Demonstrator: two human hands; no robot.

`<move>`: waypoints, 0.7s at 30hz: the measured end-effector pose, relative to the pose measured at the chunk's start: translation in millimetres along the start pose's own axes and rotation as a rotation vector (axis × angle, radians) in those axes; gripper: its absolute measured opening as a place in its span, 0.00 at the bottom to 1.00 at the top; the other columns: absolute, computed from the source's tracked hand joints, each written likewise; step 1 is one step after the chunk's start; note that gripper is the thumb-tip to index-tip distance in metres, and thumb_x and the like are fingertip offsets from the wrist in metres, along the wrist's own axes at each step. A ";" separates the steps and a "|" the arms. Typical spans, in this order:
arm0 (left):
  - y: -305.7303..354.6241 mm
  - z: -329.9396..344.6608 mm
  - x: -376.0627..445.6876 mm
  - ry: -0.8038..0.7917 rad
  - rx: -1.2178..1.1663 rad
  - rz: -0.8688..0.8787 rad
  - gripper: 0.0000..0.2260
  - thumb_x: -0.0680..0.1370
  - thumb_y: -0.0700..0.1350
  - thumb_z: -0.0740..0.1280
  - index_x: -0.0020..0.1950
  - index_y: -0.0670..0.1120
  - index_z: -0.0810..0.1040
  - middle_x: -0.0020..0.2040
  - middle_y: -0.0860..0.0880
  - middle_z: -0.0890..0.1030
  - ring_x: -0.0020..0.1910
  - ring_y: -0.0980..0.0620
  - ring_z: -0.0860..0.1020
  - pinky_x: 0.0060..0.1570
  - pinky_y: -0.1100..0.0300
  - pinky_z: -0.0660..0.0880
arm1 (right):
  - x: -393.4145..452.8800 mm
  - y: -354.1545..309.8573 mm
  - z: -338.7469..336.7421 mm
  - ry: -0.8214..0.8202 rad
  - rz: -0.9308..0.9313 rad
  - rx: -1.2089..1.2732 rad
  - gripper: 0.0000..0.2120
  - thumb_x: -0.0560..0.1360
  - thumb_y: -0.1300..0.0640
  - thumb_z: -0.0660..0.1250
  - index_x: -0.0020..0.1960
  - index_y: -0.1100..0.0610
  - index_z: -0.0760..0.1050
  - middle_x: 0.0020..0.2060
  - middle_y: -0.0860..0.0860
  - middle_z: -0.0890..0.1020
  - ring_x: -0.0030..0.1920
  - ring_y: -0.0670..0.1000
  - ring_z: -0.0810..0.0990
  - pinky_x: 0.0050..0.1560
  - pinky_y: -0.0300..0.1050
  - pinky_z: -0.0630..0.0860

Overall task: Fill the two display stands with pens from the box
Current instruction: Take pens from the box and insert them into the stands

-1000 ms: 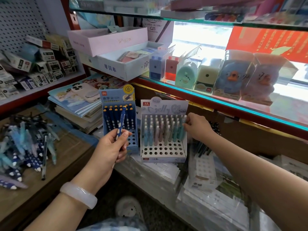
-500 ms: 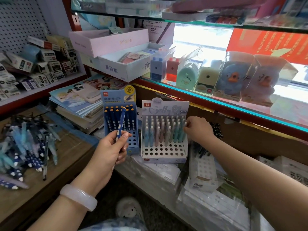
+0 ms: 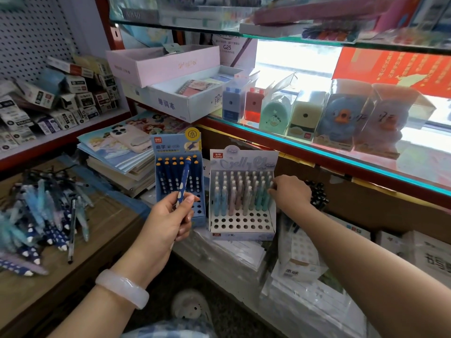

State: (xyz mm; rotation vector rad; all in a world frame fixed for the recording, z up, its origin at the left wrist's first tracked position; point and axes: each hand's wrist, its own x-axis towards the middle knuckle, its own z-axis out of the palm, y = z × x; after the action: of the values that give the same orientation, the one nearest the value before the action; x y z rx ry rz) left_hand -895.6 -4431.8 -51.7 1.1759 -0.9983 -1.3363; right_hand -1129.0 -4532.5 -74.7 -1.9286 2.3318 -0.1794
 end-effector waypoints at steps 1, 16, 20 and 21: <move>2.1 -1.7 -1.0 0.005 -0.002 0.000 0.07 0.79 0.42 0.59 0.48 0.41 0.74 0.27 0.50 0.68 0.20 0.57 0.62 0.18 0.67 0.59 | -1.6 0.9 -1.7 -0.012 -0.008 0.033 0.09 0.77 0.50 0.65 0.50 0.55 0.78 0.40 0.50 0.79 0.41 0.51 0.79 0.40 0.45 0.77; 15.1 -12.3 -11.9 0.008 0.035 -0.059 0.08 0.81 0.43 0.57 0.48 0.45 0.75 0.28 0.50 0.72 0.24 0.55 0.69 0.23 0.64 0.65 | -79.5 -113.8 -49.6 -0.387 -0.511 1.077 0.10 0.77 0.55 0.66 0.54 0.60 0.79 0.46 0.53 0.84 0.46 0.49 0.83 0.50 0.41 0.80; 7.5 -37.0 -5.5 0.117 0.301 -0.104 0.08 0.81 0.46 0.57 0.54 0.48 0.76 0.44 0.51 0.79 0.41 0.56 0.76 0.41 0.61 0.72 | -69.8 -130.1 -41.4 -0.271 -0.555 0.948 0.09 0.77 0.56 0.66 0.52 0.60 0.79 0.43 0.53 0.84 0.43 0.50 0.82 0.51 0.48 0.80; 3.5 -46.6 -2.4 0.162 0.443 -0.101 0.08 0.81 0.47 0.58 0.56 0.49 0.75 0.50 0.51 0.78 0.47 0.55 0.75 0.45 0.60 0.70 | -65.2 -132.7 -39.7 -0.211 -0.568 0.884 0.08 0.77 0.57 0.65 0.52 0.60 0.79 0.42 0.53 0.84 0.43 0.50 0.83 0.51 0.49 0.80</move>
State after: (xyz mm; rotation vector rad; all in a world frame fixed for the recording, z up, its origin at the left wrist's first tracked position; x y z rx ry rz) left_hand -849.1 -4427.5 -56.0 1.6585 -1.1621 -1.1033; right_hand -994.4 -4492.3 -13.6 -1.8842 1.1718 -0.8323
